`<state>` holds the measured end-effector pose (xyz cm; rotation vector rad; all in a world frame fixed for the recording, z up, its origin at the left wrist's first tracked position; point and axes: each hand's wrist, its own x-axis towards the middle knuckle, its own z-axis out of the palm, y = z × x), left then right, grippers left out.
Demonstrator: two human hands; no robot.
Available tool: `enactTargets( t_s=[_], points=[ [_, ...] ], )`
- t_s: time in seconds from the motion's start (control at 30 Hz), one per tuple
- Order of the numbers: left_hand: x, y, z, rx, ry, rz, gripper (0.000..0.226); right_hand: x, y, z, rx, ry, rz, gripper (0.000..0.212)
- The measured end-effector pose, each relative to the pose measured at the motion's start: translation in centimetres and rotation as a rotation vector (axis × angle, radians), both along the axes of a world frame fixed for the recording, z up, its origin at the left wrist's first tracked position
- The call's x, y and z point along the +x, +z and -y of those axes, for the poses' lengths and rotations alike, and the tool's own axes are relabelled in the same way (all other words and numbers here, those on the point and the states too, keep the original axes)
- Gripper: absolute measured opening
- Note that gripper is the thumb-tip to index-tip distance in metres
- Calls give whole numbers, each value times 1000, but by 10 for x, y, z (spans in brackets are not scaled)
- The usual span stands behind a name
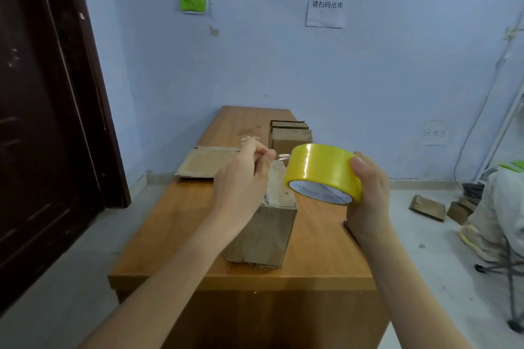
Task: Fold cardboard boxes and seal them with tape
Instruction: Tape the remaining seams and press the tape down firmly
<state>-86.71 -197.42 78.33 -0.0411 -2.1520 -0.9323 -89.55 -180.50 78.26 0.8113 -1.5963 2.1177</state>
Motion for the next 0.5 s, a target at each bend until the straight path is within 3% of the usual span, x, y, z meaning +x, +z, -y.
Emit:
enactTargets(
  t_s=[0.1,0.17,0.37,0.5],
  points=[
    [7,-3,3,-53,87,31,16,-1,7,2,-37,-58,-10,34],
    [12,-3,15,-53,158,7,14,-3,13,-1,53,-135,-23,37],
    [22,-5,43,-122,262,116,13,-6,13,-4,425,-240,-78,42],
    [31,3,61,-138,303,159,16,-9,13,-14,853,-593,-250,45]
  ],
)
